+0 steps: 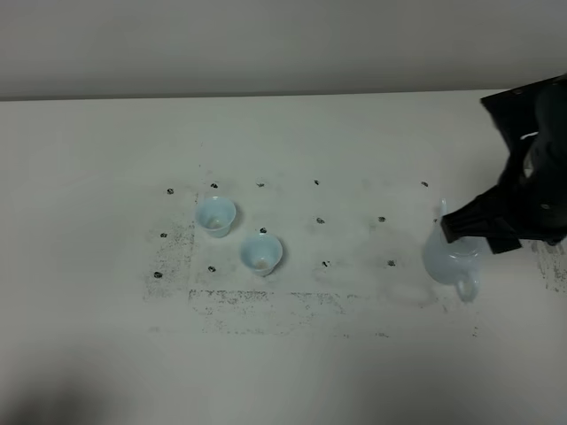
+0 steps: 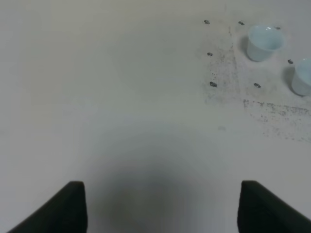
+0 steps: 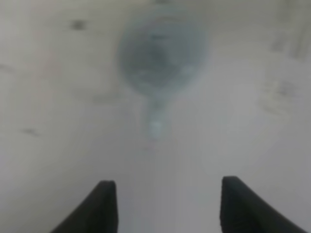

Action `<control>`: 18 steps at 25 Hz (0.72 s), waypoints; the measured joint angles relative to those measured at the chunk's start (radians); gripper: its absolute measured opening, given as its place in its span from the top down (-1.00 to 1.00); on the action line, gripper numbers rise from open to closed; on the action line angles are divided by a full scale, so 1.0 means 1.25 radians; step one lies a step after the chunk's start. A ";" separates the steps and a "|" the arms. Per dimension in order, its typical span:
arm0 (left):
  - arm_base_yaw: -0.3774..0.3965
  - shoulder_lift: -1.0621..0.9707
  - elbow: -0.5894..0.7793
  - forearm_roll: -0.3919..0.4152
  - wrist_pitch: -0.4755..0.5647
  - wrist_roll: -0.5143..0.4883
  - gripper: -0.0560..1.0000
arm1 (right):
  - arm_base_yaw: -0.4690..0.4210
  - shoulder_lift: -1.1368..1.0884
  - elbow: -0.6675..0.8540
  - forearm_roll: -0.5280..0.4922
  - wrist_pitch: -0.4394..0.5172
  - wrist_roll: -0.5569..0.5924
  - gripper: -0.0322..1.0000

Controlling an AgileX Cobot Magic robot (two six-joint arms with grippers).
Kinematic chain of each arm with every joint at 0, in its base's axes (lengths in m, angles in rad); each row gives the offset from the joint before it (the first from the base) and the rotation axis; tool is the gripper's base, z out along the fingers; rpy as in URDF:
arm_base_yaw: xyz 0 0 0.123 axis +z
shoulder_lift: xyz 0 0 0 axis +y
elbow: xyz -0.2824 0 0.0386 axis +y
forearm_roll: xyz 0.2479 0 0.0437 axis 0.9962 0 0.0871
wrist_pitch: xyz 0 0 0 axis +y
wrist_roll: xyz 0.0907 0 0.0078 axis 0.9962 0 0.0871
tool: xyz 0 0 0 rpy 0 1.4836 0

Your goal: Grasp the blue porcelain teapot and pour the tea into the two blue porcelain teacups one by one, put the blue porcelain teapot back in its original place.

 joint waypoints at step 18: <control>0.000 0.000 0.000 0.000 0.000 0.000 -0.27 | -0.149 0.125 0.025 0.271 -0.099 -0.266 0.06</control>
